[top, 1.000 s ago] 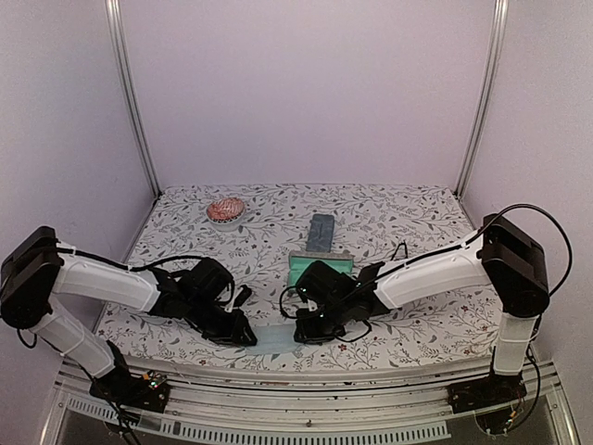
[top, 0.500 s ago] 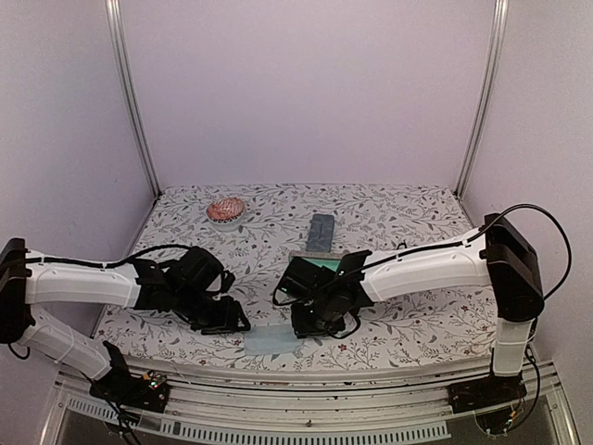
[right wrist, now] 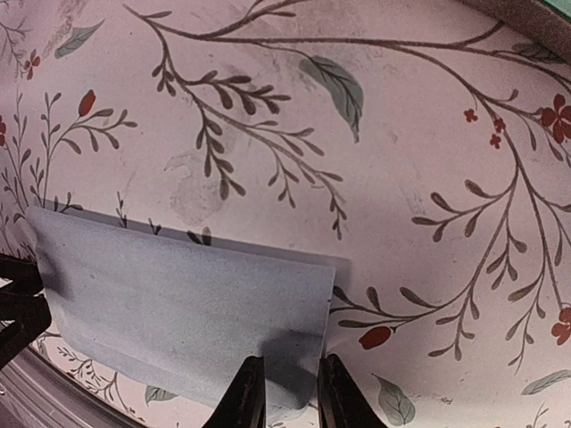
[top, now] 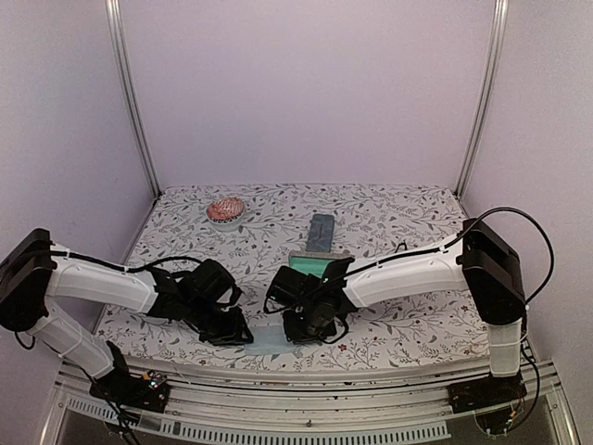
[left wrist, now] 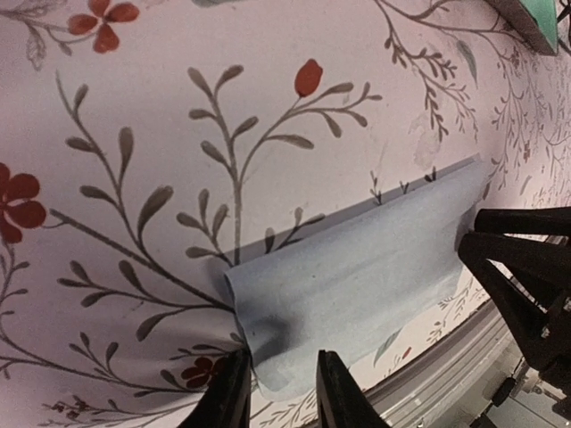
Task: Organize the sunglasses
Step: Pick up the glasses cleaning cloth from the center of the board.
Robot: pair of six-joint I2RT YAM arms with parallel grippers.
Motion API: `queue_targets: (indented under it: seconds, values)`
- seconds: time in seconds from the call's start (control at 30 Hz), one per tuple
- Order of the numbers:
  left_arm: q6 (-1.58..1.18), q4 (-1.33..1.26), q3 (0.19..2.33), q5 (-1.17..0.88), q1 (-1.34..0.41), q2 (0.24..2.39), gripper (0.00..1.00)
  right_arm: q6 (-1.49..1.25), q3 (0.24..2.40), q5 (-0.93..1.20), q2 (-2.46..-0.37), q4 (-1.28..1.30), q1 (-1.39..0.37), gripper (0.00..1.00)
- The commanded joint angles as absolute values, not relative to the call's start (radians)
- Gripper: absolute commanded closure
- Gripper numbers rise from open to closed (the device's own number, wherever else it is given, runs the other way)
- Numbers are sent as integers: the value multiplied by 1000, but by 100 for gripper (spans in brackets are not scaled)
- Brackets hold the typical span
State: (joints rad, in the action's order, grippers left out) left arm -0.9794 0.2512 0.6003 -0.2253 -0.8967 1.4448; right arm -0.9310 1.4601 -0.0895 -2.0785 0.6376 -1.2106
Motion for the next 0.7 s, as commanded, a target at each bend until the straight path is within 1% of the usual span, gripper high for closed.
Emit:
queue_targets:
  seconds: [0.0, 0.03, 0.13, 0.23, 0.33, 0.47, 0.6, 0.67]
  values:
    - [-999, 257, 610, -235, -920, 1481, 74, -925, 1458, -63, -2119, 647, -1220, 80]
    - [-1000, 260, 610, -235, -920, 1487, 76, -927, 1455, -64, -2118, 647, -1220, 84]
    - [-1000, 264, 613, -231, -920, 1501, 81, -931, 1450, -67, -2117, 644, -1220, 88]
    - [-998, 279, 623, -215, -921, 1510, 82, -931, 1448, -64, -2118, 636, -1220, 92]
    - [-996, 290, 634, -203, -920, 1516, 85, -930, 1449, -63, -2118, 633, -1220, 96]
    - [-990, 304, 645, -183, -921, 1526, 90, -930, 1445, -72, -2115, 626, -1220, 98]
    - [-983, 337, 665, -147, -921, 1528, 99, -935, 1435, -88, -2099, 617, -1220, 98]
    - [-977, 394, 690, -97, -921, 1520, 97, -950, 1424, -114, -2086, 626, -1220, 98]
